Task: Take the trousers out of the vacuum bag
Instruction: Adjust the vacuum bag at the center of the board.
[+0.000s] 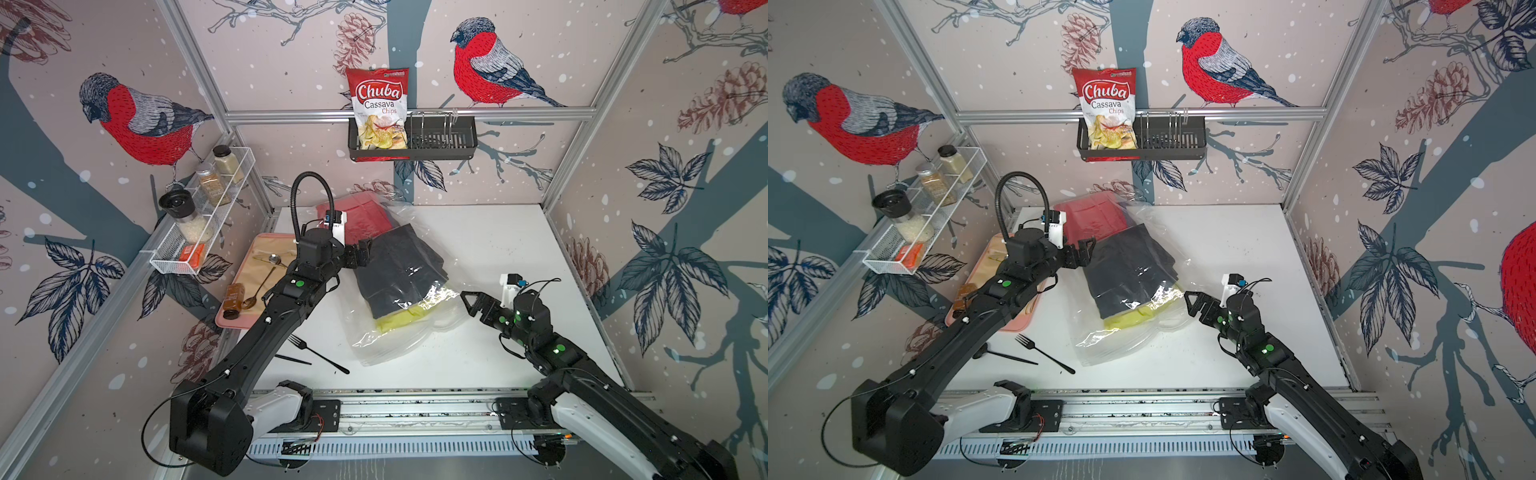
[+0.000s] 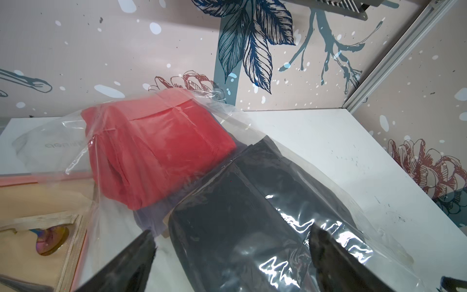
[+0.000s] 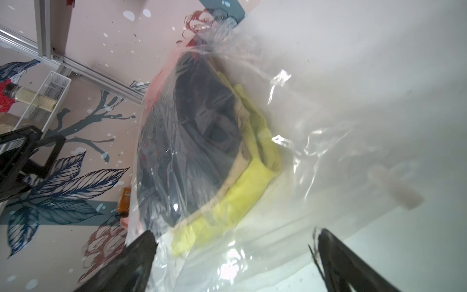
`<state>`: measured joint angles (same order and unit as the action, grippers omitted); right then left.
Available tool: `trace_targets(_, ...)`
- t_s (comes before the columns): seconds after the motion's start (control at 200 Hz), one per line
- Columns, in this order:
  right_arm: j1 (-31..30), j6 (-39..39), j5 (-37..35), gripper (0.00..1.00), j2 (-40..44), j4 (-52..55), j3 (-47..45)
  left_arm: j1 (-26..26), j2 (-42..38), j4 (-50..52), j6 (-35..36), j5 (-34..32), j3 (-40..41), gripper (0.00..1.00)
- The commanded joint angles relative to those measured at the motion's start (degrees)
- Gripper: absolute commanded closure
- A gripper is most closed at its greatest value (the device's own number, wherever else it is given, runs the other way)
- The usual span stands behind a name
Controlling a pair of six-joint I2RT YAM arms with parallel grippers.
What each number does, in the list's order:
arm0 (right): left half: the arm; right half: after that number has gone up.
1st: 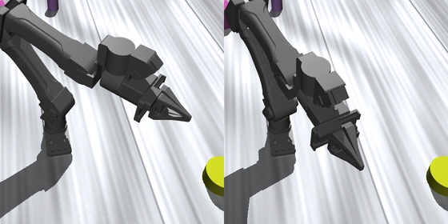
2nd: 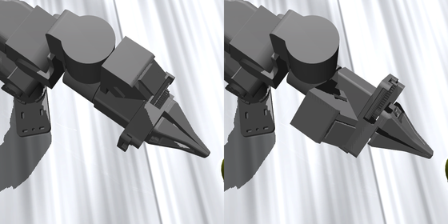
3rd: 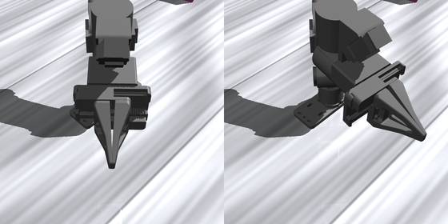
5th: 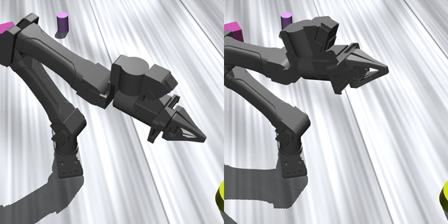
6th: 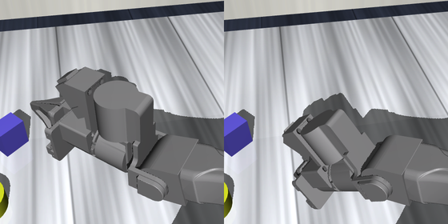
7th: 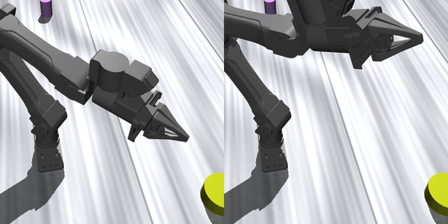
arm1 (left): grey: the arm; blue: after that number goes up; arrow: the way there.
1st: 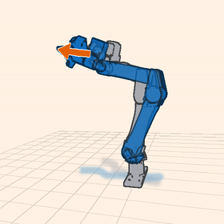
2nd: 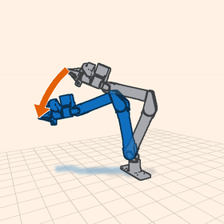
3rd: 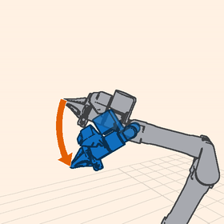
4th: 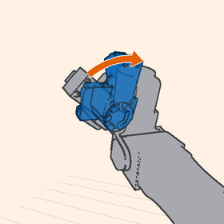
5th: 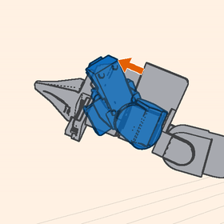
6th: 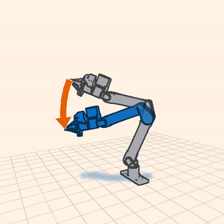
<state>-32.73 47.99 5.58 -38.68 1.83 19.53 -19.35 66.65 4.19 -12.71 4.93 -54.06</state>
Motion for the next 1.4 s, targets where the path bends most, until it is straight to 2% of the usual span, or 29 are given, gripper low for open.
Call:
trace_targets(0.0, -1.56, 3.96, 2.58, 0.0, 1.7, 2.78, -0.87, 0.02, 0.28, -1.79, -1.53, 1.82, 0.37, 0.03)
trace_targets(0.1, -2.7, 5.15, 3.27, 0.0, 2.1, 3.49, -2.39, 0.02, 1.43, -1.2, -1.88, 3.41, 0.19, 0.03)
trace_targets(0.27, -3.41, 7.1, 3.14, 0.0, 1.14, -5.36, -5.7, 0.02, 1.25, -5.08, -3.03, 8.0, 2.16, 0.03)
trace_targets(0.49, -3.39, 6.06, 6.08, 0.0, -6.03, -18.07, -5.81, 0.1, 1.4, -4.36, -2.76, 8.87, 1.99, 0.03)
trace_targets(0.68, -2.21, 8.58, 8.81, 0.02, -12.88, -25.78, -5.47, 0.06, 1.33, -4.61, -2.88, 8.28, 2.41, 0.03)
trace_targets(0.77, -1.24, 9.62, 8.4, 0.12, -14.18, -27.67, -5.58, 0.08, 1.05, -4.67, -2.87, 7.83, 2.47, 0.03)
trace_targets(0.905, 1.74, 11.72, 7.65, 0.35, -14.96, -32.28, -6.96, 0.09, 0.93, -4.81, -2.93, 7.9, 2.69, 0.03)
trace_targets(1.0, 5.52, 12.38, 10.51, 0.53, -16.16, -33.59, -6.7, 0.09, 0.63, -4.95, -3.03, 8.21, 2.73, 0.03)
trace_targets(1.111, 9.73, 11.91, 13.55, 0.67, -17.76, -33.83, -5.85, 0.19, -0.5, -6.15, -3.51, 8.85, 3.13, 0.03)
trace_targets(1.206, 12.27, 10.83, 15.5, 0.83, -19.33, -33.9, -4.4, 0.12, -0.96, -6.75, -3.77, 9.43, 3.35, 0.03)
trace_targets(1.396, 17.14, 8.06, 19.18, 0.94, -24.46, -33.89, -0.17, 0.31, -0.39, -7.0, -4.18, 10.01, 3.27, 0.03)
